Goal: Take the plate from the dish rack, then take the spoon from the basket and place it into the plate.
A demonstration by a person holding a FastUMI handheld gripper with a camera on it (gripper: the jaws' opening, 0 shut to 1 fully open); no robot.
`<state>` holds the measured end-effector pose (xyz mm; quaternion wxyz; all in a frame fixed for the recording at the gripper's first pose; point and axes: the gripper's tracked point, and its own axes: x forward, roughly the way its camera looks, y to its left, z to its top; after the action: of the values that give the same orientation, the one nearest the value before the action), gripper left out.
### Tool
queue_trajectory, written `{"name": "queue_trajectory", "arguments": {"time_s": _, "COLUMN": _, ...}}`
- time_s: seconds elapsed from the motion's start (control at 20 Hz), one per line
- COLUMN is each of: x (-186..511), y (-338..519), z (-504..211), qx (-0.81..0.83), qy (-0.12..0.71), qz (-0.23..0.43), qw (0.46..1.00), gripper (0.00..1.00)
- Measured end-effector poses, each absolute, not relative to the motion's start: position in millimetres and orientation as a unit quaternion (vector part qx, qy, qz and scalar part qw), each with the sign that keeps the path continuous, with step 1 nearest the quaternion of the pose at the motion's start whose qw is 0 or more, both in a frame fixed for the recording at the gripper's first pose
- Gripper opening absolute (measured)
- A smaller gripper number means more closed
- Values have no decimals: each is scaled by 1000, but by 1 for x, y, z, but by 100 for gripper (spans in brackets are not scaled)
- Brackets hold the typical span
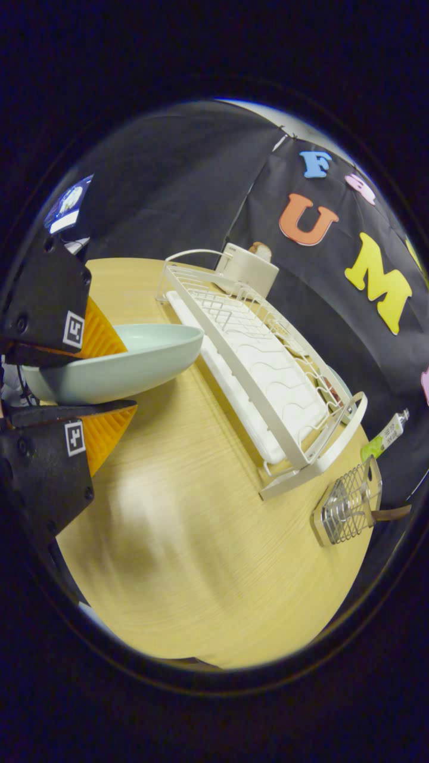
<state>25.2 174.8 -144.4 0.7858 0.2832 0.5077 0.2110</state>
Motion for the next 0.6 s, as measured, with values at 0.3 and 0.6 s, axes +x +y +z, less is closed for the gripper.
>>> {"name": "queue_trajectory", "arguments": {"time_s": 0.3, "x": 36, "y": 168, "z": -166, "qx": 305, "qy": 528, "qz": 216, "qw": 763, "gripper": 34}}
{"name": "queue_trajectory", "arguments": {"time_s": 0.6, "x": 44, "y": 157, "z": -169, "qx": 304, "qy": 525, "qz": 206, "qw": 768, "gripper": 49}}
